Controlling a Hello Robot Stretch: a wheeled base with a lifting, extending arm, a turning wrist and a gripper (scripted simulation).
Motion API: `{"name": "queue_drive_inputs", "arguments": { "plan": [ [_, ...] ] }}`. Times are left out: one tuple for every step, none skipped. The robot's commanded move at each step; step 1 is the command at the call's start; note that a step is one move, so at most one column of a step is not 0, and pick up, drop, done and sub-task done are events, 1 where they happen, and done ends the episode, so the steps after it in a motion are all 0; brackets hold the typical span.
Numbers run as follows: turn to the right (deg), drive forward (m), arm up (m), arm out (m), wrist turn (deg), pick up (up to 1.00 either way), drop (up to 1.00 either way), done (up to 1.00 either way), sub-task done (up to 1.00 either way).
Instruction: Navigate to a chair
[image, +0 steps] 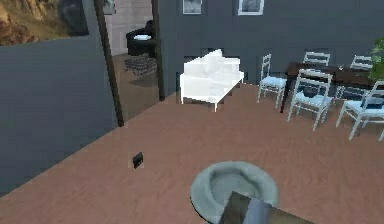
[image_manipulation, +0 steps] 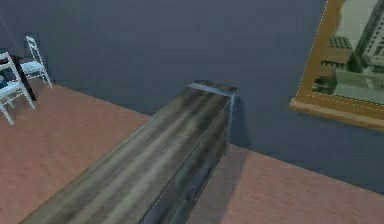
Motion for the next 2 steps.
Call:
{"name": "queue_drive_inputs", "arguments": {
  "plan": [
    [-33.0, 0.00, 0.00, 0.00, 0.0, 0.00, 0.00, 0.00, 0.00],
    [0.0, 0.30, 0.00, 0.00, 0.0, 0.00, 0.00, 0.00, 0.00]
  ]
}}
